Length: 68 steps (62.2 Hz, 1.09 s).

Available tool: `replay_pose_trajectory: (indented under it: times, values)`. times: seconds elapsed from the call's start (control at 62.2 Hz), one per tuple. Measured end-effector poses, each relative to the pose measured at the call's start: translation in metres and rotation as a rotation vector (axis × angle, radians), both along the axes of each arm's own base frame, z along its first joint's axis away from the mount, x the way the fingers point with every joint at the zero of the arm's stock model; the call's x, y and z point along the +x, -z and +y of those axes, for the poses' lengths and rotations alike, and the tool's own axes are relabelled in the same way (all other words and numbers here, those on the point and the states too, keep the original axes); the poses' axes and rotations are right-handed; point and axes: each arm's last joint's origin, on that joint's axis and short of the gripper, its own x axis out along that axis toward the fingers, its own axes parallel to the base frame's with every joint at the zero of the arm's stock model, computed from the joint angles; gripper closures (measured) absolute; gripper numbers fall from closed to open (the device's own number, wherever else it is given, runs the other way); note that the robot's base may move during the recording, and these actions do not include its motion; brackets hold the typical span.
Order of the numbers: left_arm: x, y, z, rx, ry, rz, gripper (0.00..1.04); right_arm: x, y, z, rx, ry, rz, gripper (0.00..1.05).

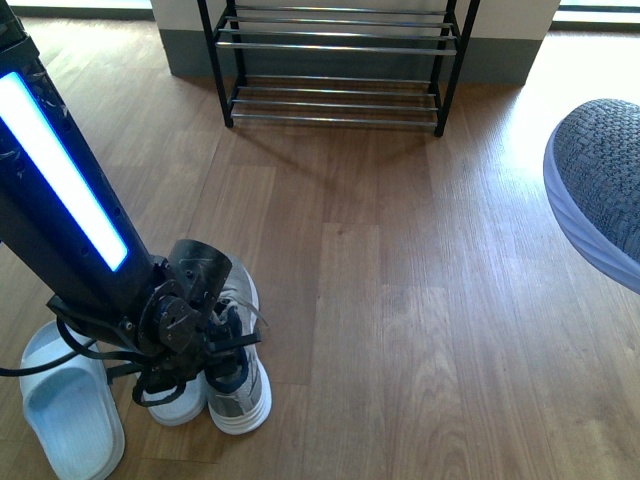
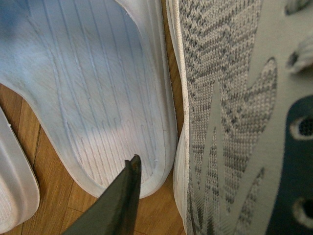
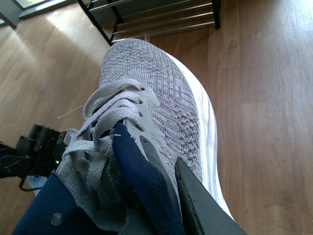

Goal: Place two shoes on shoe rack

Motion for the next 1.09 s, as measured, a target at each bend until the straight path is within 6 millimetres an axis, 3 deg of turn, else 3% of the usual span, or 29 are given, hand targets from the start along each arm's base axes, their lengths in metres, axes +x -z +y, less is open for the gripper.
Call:
replay_pose_trajectory:
  times: [0.177, 0.354, 0.434, 0.595, 0.707, 0.804, 1.093]
  values:
    - [0.002, 0.0, 0.0, 0.007, -0.002, -0.014, 1.03, 0.0, 0.0, 0.0, 0.0, 0.0, 0.0, 1.03]
    - [-0.004, -0.005, 0.003, 0.035, -0.005, -0.029, 1.03, 0.0, 0.0, 0.0, 0.0, 0.0, 0.0, 1.03]
    - [-0.009, -0.022, 0.008, 0.078, 0.008, -0.066, 1.03, 0.0, 0.0, 0.0, 0.0, 0.0, 0.0, 1.03]
    - [-0.013, -0.079, 0.014, 0.156, 0.031, -0.211, 1.03, 0.0, 0.0, 0.0, 0.0, 0.0, 0.0, 1.03]
    - [-0.022, -0.136, 0.02, 0.184, 0.021, -0.342, 1.03, 0.0, 0.0, 0.0, 0.0, 0.0, 0.0, 1.03]
    - [-0.044, -0.191, 0.028, 0.219, 0.002, -0.443, 1.03, 0.0, 0.0, 0.0, 0.0, 0.0, 0.0, 1.03]
    - [-0.113, -0.295, 0.042, 0.283, -0.016, -0.629, 1.03, 0.0, 0.0, 0.0, 0.0, 0.0, 0.0, 1.03]
